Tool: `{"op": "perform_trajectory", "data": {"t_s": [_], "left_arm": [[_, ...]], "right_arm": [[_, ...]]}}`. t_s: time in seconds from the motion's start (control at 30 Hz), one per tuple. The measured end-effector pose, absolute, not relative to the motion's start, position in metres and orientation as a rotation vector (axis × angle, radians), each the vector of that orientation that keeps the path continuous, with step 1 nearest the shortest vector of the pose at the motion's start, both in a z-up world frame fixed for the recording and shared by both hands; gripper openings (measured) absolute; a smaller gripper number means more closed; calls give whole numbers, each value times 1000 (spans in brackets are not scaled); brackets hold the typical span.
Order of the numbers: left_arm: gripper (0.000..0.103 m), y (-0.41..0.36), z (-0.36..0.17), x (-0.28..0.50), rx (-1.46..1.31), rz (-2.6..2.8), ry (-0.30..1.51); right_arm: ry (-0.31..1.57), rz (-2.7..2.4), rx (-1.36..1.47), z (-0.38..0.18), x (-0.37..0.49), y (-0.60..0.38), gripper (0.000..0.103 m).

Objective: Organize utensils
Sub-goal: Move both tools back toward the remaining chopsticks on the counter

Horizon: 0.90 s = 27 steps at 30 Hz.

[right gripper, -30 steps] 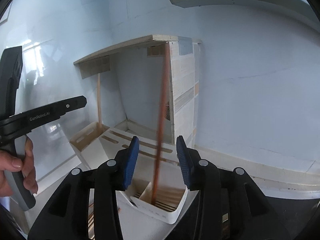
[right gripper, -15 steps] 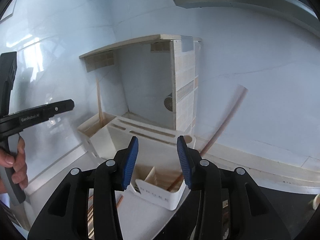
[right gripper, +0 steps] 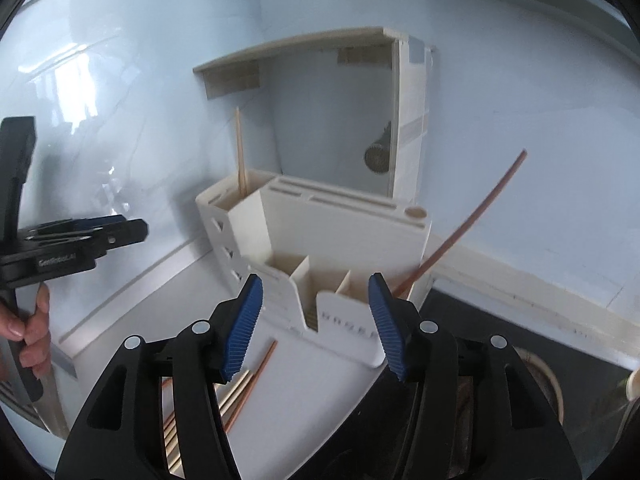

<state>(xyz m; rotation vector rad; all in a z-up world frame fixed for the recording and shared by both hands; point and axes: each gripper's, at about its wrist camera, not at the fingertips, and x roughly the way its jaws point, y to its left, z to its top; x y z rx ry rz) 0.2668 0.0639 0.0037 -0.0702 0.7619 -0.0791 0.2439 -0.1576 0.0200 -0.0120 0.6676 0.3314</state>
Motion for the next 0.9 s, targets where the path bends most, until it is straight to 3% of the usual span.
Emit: {"op": "perform_trajectory", "data": {"t_s": [0.3, 0.9], "left_arm": [[54, 59, -6, 257, -7, -95, 856], [54, 61, -68, 244, 57, -158, 1137]], "right_arm": [[793, 343, -4, 1, 232, -142, 63], [1069, 362, -39, -52, 230, -112, 64]]}}
